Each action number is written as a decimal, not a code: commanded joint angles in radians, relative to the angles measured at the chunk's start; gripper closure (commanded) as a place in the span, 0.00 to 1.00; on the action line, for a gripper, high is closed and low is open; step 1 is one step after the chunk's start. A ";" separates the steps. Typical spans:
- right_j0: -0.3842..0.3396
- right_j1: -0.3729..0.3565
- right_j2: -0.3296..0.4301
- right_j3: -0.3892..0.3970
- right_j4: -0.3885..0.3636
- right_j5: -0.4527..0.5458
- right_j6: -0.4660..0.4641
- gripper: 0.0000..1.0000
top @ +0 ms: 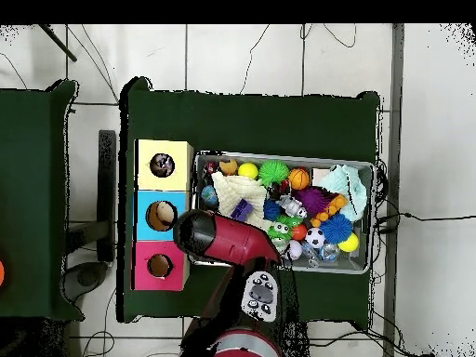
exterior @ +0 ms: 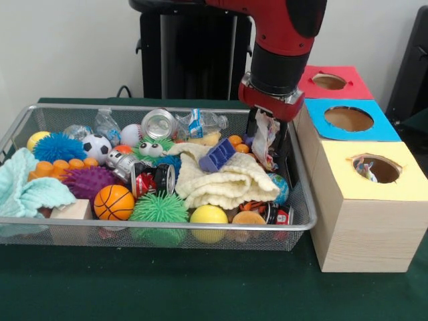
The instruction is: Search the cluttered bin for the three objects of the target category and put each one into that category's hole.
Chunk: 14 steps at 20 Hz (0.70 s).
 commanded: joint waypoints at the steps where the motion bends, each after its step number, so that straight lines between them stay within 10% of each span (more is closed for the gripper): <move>1: -0.017 0.077 0.107 -0.039 -0.017 0.002 0.090 0.00; 5: -0.001 0.083 0.088 -0.059 -0.019 0.026 0.097 0.00; 6: -0.001 0.085 0.089 -0.060 -0.018 0.027 0.095 1.00; 14: -0.003 0.074 0.087 -0.079 -0.010 0.060 0.096 1.00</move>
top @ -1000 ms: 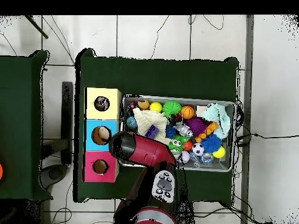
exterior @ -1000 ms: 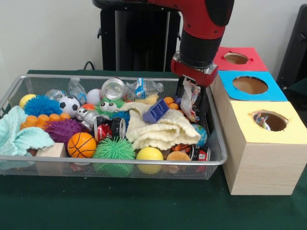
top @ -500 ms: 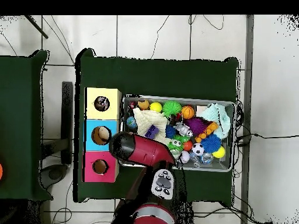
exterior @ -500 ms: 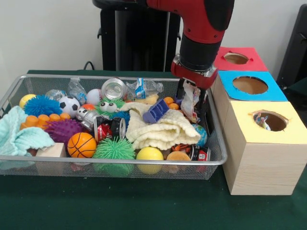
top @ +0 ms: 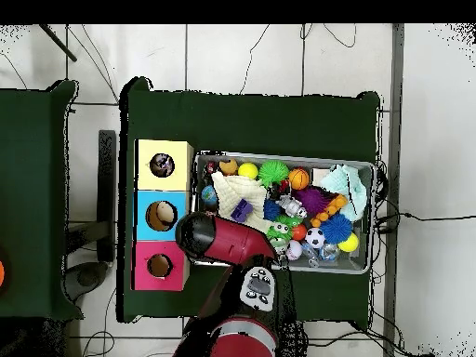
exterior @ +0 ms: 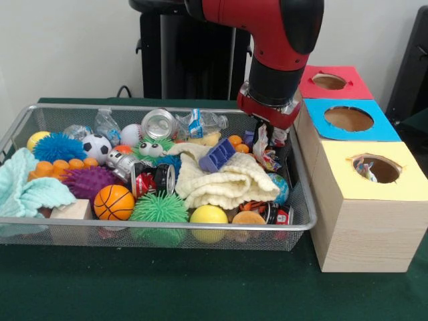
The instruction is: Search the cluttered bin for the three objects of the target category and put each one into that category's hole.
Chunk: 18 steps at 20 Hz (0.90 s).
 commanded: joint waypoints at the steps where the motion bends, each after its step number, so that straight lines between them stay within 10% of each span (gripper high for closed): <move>1: -0.005 0.009 0.086 -0.068 -0.009 0.061 0.096 1.00; 8: -0.027 -0.116 0.107 -0.085 -0.009 0.110 0.057 1.00; 18: 0.042 -0.140 -0.024 -0.321 -0.044 0.248 0.108 1.00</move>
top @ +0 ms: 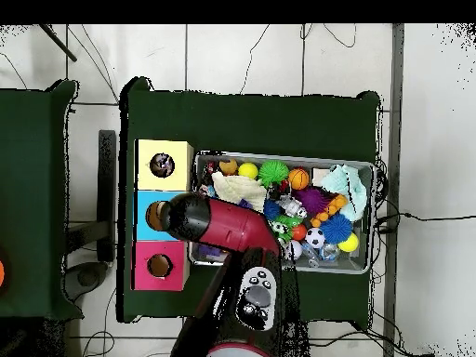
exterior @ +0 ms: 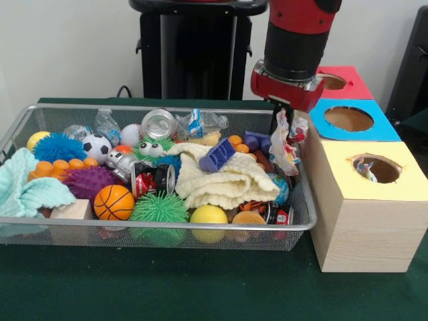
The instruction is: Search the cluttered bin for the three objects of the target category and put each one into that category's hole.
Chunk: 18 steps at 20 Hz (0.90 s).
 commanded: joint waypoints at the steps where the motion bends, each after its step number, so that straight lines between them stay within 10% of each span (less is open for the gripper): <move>1: 0.028 -0.024 -0.020 -0.256 -0.046 0.201 0.115 1.00; 8: 0.049 -0.006 -0.071 -0.427 -0.048 0.388 0.162 1.00; 18: 0.060 0.039 -0.064 -0.497 -0.015 0.412 0.214 1.00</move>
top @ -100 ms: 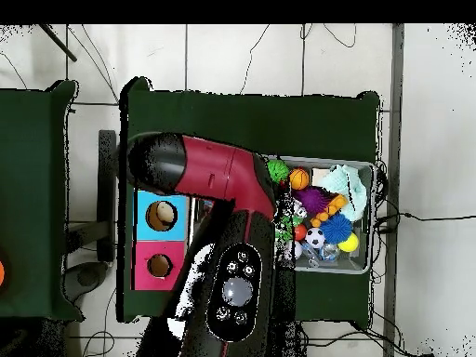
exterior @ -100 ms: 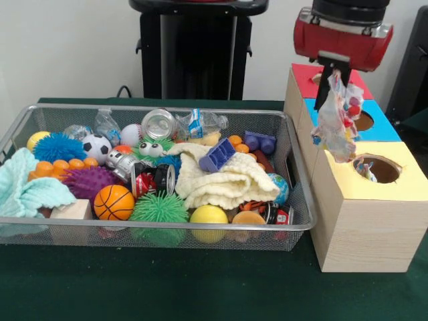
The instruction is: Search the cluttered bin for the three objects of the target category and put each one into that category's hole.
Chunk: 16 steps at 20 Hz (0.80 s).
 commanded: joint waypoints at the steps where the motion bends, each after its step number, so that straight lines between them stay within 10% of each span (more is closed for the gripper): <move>1: 0.003 0.060 0.024 -0.106 -0.002 0.083 0.218 1.00; 16: 0.081 0.135 0.003 -0.082 0.051 0.041 0.336 1.00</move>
